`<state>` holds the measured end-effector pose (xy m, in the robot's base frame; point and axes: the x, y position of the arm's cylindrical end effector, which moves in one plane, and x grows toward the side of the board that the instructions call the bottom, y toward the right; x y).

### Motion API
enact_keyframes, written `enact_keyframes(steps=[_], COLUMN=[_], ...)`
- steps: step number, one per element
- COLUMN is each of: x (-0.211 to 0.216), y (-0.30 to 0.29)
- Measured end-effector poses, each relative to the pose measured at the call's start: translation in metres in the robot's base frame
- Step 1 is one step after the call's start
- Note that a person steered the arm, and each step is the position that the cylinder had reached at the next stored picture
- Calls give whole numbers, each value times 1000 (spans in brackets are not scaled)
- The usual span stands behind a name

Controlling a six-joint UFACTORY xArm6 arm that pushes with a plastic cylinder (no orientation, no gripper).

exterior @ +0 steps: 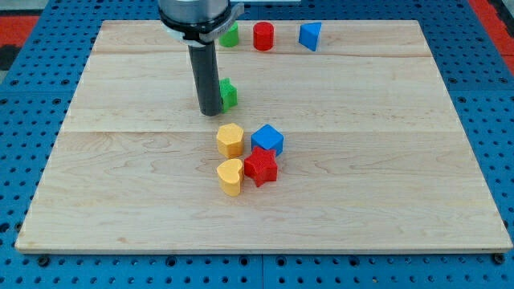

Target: Push the green star to the left of the green circle

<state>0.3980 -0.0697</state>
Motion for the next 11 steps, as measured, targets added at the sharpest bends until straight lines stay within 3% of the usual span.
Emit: enact_keyframes(steps=[1,2,4,6,8,11], x=[14,-2,-77,-54,-108,-136], y=[43,45,-48,-65,-65,-50])
